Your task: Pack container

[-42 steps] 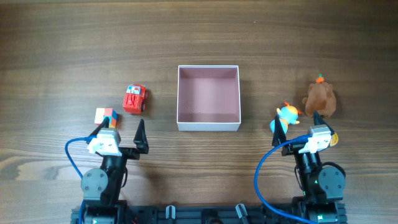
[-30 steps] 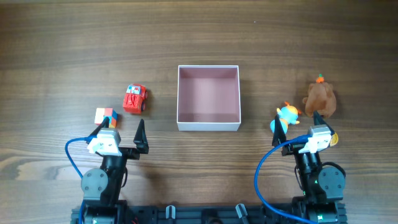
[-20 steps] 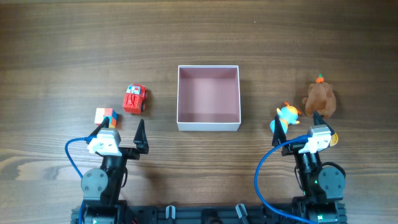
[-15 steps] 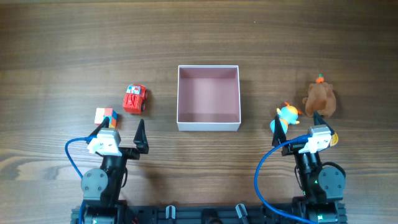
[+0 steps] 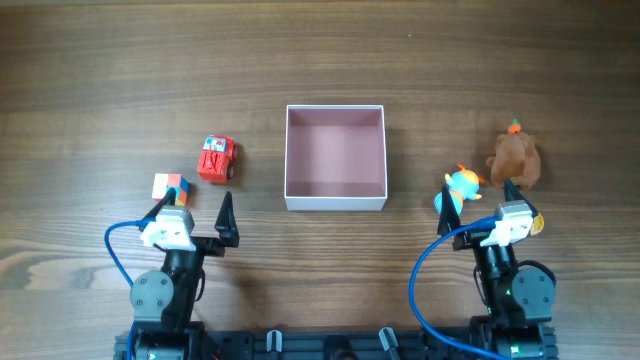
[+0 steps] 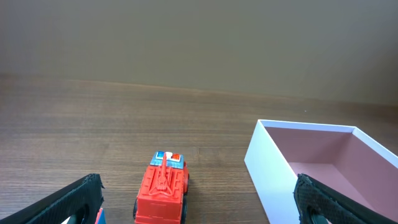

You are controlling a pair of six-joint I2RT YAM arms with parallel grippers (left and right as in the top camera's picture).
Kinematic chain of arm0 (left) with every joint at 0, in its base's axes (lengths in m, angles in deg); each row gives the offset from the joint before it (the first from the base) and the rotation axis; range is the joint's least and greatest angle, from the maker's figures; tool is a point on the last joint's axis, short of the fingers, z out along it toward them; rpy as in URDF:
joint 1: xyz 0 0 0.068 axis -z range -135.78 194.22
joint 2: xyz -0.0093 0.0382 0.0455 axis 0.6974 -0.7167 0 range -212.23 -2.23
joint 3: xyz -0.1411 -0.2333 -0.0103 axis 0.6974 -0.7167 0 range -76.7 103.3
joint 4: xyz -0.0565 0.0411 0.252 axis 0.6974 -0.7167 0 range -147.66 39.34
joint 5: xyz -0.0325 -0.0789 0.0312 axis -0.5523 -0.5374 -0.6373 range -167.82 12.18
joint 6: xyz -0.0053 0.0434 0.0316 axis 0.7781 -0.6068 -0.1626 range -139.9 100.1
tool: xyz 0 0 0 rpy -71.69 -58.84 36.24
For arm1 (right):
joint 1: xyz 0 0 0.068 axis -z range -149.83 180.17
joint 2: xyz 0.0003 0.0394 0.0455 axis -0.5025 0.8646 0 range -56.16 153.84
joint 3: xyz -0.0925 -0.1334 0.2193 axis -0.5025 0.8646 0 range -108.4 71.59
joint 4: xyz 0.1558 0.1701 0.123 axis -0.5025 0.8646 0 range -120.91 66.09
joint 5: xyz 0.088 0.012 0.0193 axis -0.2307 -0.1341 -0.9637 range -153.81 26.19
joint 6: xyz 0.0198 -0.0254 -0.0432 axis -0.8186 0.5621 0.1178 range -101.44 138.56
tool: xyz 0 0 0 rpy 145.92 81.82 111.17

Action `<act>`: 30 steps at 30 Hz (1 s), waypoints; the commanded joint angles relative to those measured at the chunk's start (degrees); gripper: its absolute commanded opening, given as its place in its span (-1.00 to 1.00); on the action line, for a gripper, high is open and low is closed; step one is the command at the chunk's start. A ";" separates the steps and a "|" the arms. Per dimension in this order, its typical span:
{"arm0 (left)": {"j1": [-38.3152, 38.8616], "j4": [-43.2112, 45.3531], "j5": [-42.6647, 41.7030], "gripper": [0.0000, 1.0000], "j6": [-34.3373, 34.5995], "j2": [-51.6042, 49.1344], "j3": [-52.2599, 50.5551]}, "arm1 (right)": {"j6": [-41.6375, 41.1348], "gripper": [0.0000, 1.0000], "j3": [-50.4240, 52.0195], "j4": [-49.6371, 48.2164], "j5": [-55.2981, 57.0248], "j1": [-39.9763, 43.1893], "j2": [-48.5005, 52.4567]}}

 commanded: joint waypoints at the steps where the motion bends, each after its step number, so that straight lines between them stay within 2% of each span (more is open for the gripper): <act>1: -0.22 -0.09 -1.11 1.00 -1.14 0.39 -0.31 | -1.22 1.00 0.07 -0.15 1.11 -0.09 -0.31; 7: -0.22 -0.09 -1.14 1.00 -1.11 0.39 -0.31 | -1.38 1.00 0.07 -0.07 0.79 -0.09 -0.07; 11: -0.15 1.05 -2.25 1.00 -1.03 0.39 -0.31 | -8.35 1.00 0.07 -0.09 0.68 -0.09 2.34; 13: -0.15 0.92 -2.43 1.00 4.33 0.39 -0.17 | -15.63 1.00 -0.02 -0.15 -0.87 -0.09 4.63; 15: -0.15 -1.33 -2.43 1.00 9.46 0.31 1.40 | -16.50 0.99 -1.22 -0.07 -6.14 -0.09 7.02; 17: -0.15 -4.24 -2.40 1.00 9.88 -1.05 5.86 | -16.20 0.99 -5.05 1.22 -8.04 -0.09 10.43; 20: -0.15 -8.15 -1.03 1.00 9.60 -9.38 17.49 | -15.52 1.00 -15.82 7.69 -8.61 -0.07 18.73; 24: -0.17 -18.71 1.99 1.00 9.38 -26.64 34.36 | -10.58 1.00 -32.74 22.58 -8.35 -0.07 32.76; 27: -0.15 -34.86 2.75 1.00 9.20 -48.37 54.71 | -8.59 1.00 -48.76 38.51 -5.95 -0.07 46.64; 30: -0.15 -47.01 2.75 1.00 9.20 -62.47 69.29 | -8.44 0.99 -59.32 50.45 -5.25 0.04 56.63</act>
